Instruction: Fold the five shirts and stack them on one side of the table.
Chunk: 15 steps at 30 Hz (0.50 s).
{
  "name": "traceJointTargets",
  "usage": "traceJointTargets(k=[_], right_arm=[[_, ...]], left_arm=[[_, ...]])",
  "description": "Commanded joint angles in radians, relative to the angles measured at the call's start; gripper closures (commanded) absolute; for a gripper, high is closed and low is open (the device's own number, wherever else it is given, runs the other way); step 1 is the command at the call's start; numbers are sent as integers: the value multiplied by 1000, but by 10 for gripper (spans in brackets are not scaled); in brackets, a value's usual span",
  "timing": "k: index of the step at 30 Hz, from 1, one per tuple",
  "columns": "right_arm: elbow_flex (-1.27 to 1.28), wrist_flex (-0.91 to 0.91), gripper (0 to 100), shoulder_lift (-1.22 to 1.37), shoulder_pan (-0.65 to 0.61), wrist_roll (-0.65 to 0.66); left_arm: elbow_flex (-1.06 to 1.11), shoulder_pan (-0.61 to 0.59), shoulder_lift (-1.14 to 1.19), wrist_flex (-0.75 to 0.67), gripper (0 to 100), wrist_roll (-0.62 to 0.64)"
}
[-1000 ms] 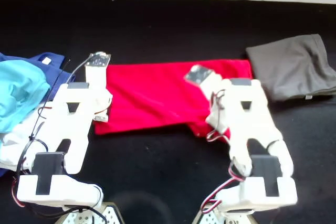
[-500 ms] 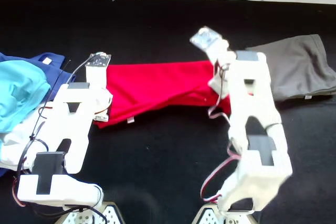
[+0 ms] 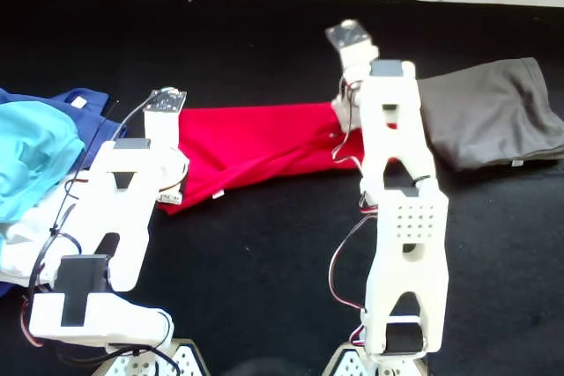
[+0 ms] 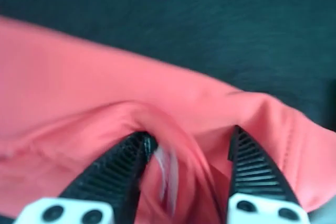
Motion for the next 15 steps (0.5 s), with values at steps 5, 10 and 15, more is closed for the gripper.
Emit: traceJointTargets(k=[5,10,15], right_arm=[[-384,209,771,-7,41,-124],[-533,318,771,-4,41,-120],[-515,335,771,12,36,-120]], left_arm=[[5,12,1,-21,991,0],[5,12,1,-21,991,0],[5,12,1,-21,991,0]])
